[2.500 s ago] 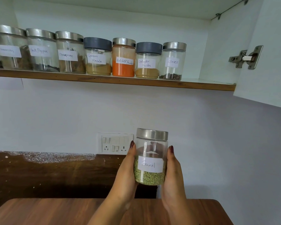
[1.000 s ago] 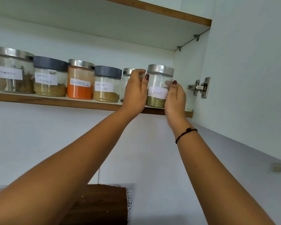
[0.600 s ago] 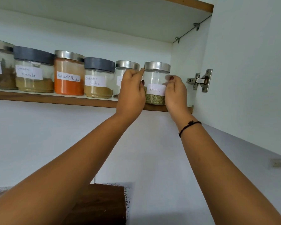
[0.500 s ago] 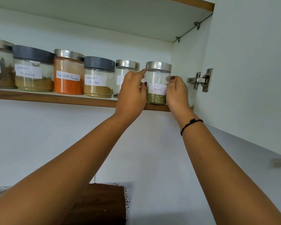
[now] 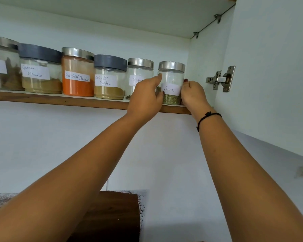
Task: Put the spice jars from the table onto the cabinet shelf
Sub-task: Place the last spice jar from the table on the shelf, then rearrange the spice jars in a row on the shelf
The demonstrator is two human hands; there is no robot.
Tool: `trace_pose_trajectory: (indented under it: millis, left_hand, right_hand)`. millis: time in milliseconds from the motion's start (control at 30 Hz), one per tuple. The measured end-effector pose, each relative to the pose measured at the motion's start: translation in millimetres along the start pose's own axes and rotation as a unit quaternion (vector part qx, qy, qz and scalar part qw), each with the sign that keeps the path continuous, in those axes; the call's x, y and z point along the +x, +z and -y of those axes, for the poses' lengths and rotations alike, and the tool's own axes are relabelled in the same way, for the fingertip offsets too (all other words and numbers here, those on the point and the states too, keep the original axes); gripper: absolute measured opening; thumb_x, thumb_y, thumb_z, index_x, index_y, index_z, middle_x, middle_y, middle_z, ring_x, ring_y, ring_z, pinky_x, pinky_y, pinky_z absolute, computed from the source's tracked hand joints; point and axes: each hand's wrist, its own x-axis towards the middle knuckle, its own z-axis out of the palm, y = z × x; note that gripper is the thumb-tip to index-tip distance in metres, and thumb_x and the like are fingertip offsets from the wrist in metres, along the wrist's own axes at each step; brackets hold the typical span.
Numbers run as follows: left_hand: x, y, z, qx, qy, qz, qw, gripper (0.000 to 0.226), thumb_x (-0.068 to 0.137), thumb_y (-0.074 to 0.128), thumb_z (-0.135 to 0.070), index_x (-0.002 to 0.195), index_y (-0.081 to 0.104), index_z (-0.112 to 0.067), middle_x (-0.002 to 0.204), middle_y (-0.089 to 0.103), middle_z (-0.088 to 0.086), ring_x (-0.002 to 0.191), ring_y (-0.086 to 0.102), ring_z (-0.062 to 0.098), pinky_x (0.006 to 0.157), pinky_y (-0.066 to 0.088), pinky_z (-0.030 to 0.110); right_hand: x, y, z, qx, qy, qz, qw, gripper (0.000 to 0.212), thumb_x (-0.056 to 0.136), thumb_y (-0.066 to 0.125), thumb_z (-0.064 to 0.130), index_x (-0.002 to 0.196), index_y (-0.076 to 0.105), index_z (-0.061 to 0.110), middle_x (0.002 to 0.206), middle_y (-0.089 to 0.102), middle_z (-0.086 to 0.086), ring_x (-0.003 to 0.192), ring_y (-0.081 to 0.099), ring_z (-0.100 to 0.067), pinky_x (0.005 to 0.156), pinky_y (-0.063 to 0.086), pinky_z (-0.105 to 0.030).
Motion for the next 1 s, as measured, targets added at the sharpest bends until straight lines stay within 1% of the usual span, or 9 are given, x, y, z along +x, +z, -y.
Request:
trace_pose_trajectory:
  millis: [67, 200, 267, 400, 433, 567, 767, 900, 1000]
  left_hand:
    - [0, 0, 2, -0.014, -0.003, 0.008, 1.0, 0.053, 0.096, 0.057, -0.009, 0.147, 0.045, -0.01, 0.135, 0.06, 0.014, 0.123, 0.058, 0.026, 0.1, 0.052, 0.039]
    - [-1, -3, 1, -0.072, -0.024, 0.015, 0.997, 0.052, 0.097, 0.058, -0.014, 0.147, 0.046, -0.013, 0.144, 0.055, 0.009, 0.131, 0.053, 0.022, 0.105, 0.05, 0.038]
    - [-4, -6, -2, -0.091, -0.026, 0.016, 0.995, 0.05, 0.097, 0.057, -0.015, 0.146, 0.047, -0.013, 0.144, 0.055, 0.009, 0.132, 0.053, 0.02, 0.104, 0.049, 0.032]
    - [-12, -23, -3, -0.091, -0.017, -0.009, 0.996, 0.038, 0.097, 0.052, -0.008, 0.133, 0.063, -0.013, 0.128, 0.067, 0.001, 0.117, 0.061, 0.01, 0.099, 0.052, 0.026]
    - [-15, -28, -1, -0.092, -0.015, -0.018, 0.996, 0.035, 0.096, 0.052, -0.007, 0.127, 0.067, -0.014, 0.119, 0.07, -0.002, 0.108, 0.064, 0.006, 0.095, 0.054, 0.025]
    - [-29, -55, 2, -0.099, -0.015, -0.037, 0.994, 0.026, 0.098, 0.057, -0.019, 0.12, 0.07, -0.02, 0.105, 0.073, -0.006, 0.096, 0.067, 0.003, 0.078, 0.053, 0.009]
    - [-51, -103, 8, -0.063, -0.025, -0.048, 0.997, 0.021, 0.097, 0.06, -0.029, 0.106, 0.076, -0.019, 0.096, 0.074, -0.007, 0.091, 0.067, 0.007, 0.082, 0.06, 0.03]
    - [-63, -138, 12, -0.06, -0.032, -0.067, 0.995, 0.022, 0.097, 0.059, -0.028, 0.1, 0.078, -0.017, 0.092, 0.075, -0.006, 0.09, 0.069, 0.011, 0.082, 0.059, 0.039]
    - [-71, -166, 15, -0.066, -0.03, -0.081, 0.994, 0.023, 0.097, 0.059, -0.03, 0.097, 0.078, -0.017, 0.089, 0.075, -0.004, 0.087, 0.07, 0.015, 0.08, 0.059, 0.043]
  right_hand:
    - [-2, -1, 0, 0.012, -0.006, -0.012, 1.0, 0.041, 0.107, 0.027, 0.023, 0.073, 0.047, 0.011, 0.077, 0.05, -0.003, 0.082, 0.049, -0.019, 0.065, 0.037, -0.026]
    - [-12, -1, -1, 0.061, -0.035, -0.086, 0.994, 0.037, 0.105, 0.03, 0.018, 0.102, 0.06, -0.004, 0.094, 0.059, -0.016, 0.087, 0.056, -0.027, 0.08, 0.049, -0.039]
    - [-19, 0, 0, 0.088, -0.055, -0.132, 0.986, 0.035, 0.104, 0.034, 0.014, 0.101, 0.061, -0.007, 0.094, 0.063, -0.02, 0.085, 0.058, -0.03, 0.077, 0.049, -0.039]
    - [-43, -2, 2, 0.09, -0.151, -0.204, 0.963, 0.024, 0.097, 0.046, 0.013, 0.089, 0.067, 0.003, 0.086, 0.062, -0.005, 0.071, 0.05, -0.002, 0.063, 0.038, -0.009]
    - [-51, -4, 2, 0.084, -0.172, -0.206, 0.96, 0.022, 0.096, 0.049, 0.014, 0.085, 0.066, 0.005, 0.084, 0.062, -0.005, 0.069, 0.049, -0.002, 0.061, 0.038, -0.009]
    - [-72, -7, 11, 0.091, -0.247, -0.179, 0.948, 0.021, 0.093, 0.052, 0.011, 0.074, 0.059, 0.003, 0.072, 0.058, -0.008, 0.068, 0.053, -0.019, 0.06, 0.042, -0.028]
    - [-100, 1, 50, 0.118, -0.303, -0.122, 0.938, 0.021, 0.093, 0.054, 0.009, 0.073, 0.058, 0.003, 0.07, 0.055, -0.006, 0.065, 0.051, -0.019, 0.058, 0.042, -0.03]
    - [-120, 17, 82, 0.144, -0.335, -0.082, 0.928, 0.019, 0.093, 0.053, 0.009, 0.077, 0.061, 0.003, 0.073, 0.058, -0.006, 0.069, 0.053, -0.018, 0.059, 0.044, -0.025]
    - [-134, 32, 107, 0.159, -0.352, -0.064, 0.92, 0.02, 0.094, 0.053, 0.01, 0.077, 0.062, 0.004, 0.074, 0.059, -0.006, 0.07, 0.054, -0.018, 0.058, 0.045, -0.028]
